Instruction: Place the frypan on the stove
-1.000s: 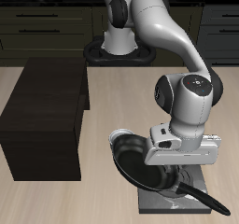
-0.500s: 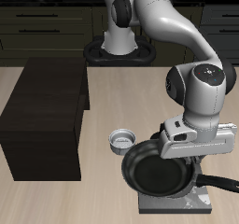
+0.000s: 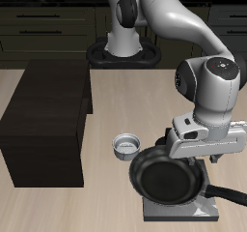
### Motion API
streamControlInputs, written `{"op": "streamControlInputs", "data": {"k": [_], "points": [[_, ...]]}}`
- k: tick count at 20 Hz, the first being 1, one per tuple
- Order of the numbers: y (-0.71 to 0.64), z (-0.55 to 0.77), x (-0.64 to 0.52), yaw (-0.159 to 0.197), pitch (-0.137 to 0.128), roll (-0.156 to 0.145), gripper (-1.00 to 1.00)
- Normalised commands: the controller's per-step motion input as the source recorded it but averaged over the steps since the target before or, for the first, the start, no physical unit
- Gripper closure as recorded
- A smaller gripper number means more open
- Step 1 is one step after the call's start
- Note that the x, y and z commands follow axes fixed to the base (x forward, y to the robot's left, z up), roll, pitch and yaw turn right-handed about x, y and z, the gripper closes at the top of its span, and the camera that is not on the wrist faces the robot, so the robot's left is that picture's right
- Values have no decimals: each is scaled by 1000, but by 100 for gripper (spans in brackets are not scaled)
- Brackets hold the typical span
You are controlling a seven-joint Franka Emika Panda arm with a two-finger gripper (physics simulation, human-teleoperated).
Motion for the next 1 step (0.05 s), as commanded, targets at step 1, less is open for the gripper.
{"op": "streamControlInputs", "data": {"k": [1], "points": [[8,7,76,0,0,0,-100]]}}
